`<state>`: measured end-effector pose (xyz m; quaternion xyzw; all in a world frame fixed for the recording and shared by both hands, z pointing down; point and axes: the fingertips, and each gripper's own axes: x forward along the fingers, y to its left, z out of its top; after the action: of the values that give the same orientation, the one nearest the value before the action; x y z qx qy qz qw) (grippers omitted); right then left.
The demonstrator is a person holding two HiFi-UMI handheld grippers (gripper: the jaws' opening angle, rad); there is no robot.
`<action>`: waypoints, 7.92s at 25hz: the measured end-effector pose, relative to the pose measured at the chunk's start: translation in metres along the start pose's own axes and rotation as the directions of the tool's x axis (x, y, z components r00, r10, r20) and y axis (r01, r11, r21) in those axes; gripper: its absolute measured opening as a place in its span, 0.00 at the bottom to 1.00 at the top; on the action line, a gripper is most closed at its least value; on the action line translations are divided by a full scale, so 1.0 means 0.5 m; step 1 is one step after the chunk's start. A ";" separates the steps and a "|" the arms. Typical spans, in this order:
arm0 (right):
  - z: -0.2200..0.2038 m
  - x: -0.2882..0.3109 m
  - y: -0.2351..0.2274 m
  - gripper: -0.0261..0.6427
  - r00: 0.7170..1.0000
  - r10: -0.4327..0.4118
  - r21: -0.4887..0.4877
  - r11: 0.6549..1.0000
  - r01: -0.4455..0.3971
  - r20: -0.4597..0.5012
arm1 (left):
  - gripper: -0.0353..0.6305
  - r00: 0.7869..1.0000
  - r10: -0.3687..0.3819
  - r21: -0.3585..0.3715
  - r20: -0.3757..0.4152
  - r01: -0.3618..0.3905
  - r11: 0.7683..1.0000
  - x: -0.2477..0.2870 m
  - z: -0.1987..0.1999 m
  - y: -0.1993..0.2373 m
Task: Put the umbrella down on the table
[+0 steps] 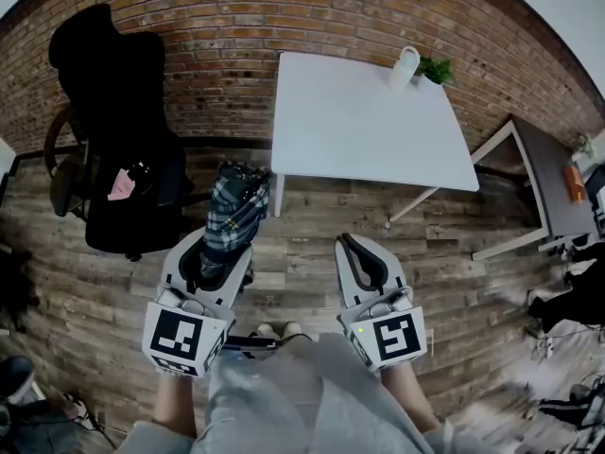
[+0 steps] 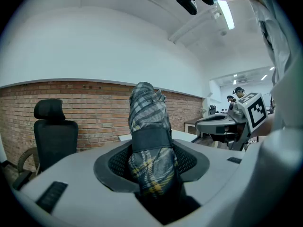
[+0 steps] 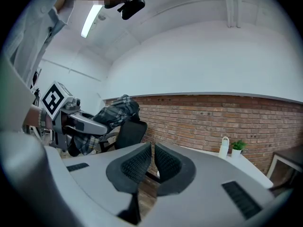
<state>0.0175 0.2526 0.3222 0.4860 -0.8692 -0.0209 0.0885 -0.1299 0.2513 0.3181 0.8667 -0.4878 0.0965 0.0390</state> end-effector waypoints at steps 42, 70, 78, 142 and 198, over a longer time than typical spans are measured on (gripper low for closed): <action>0.013 0.117 0.002 0.12 0.997 -0.061 -0.036 0.997 0.063 0.050 | 0.40 0.995 -0.015 0.012 0.098 0.014 1.000 0.044 0.019 0.124; -0.037 0.566 -0.533 0.12 0.996 0.089 0.039 0.995 -0.090 0.013 | 0.40 0.993 0.118 -0.056 0.027 -0.116 0.992 0.681 0.135 0.262; -0.019 0.607 -0.538 0.12 0.995 0.098 0.033 0.995 -0.099 0.017 | 0.40 0.993 0.121 -0.049 0.016 -0.120 0.992 0.710 0.151 0.295; -0.086 0.771 -0.652 0.12 0.996 -0.052 0.099 0.993 0.060 -0.076 | 0.40 0.969 -0.145 -0.073 -0.199 0.133 0.988 1.213 0.043 0.451; -0.020 0.713 -0.605 0.12 0.993 -0.118 0.062 0.991 0.119 -0.018 | 0.09 0.999 -0.038 0.071 -0.004 0.039 0.997 1.059 0.152 0.464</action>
<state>0.0909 -0.2087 0.3427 0.5396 -0.8383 0.0049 0.0781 -0.0504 -0.3259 0.3462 0.8766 -0.4672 0.1144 0.0106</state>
